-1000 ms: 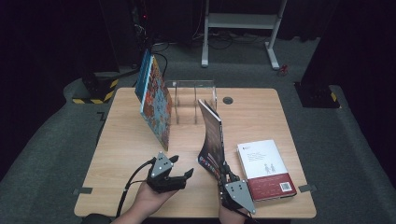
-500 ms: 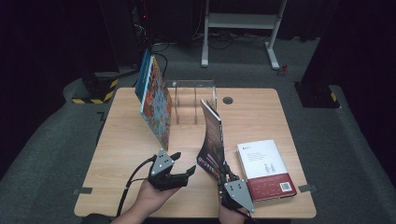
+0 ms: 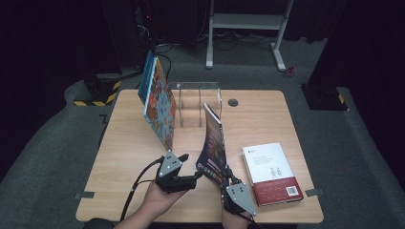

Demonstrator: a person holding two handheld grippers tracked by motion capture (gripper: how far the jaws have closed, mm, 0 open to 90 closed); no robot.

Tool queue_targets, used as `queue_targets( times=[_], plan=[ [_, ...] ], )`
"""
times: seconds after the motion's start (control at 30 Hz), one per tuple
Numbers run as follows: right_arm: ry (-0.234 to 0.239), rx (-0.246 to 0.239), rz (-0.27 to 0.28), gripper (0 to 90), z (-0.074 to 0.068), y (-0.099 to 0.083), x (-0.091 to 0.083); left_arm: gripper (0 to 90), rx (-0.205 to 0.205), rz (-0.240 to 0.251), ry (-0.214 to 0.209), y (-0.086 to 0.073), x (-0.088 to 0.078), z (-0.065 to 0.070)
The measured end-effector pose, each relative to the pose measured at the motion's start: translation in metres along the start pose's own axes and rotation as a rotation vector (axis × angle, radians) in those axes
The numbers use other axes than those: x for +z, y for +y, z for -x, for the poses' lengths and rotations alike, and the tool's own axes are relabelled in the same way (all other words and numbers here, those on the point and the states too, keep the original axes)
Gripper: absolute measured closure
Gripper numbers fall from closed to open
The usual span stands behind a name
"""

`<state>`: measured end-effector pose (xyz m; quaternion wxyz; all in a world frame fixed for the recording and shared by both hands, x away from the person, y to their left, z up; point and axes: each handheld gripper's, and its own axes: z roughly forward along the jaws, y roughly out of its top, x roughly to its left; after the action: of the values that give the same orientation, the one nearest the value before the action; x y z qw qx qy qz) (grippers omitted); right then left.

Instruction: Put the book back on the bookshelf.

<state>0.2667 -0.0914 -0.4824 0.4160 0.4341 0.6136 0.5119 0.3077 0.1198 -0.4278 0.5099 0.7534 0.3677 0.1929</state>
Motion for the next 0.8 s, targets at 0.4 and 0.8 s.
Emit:
queue_targets(
  times=[0.4, 0.8],
  plan=[
    [-0.012, 0.004, -0.007, 83.7, -0.002, -0.003, 0.001, 25.0, -0.004, 0.013, -0.002, 0.004, -0.003, 0.001],
    [-0.018, 0.005, -0.019, 83.7, -0.006, -0.004, 0.005, 21.7, 0.004, 0.048, -0.048, 0.027, 0.002, 0.018]
  ],
)
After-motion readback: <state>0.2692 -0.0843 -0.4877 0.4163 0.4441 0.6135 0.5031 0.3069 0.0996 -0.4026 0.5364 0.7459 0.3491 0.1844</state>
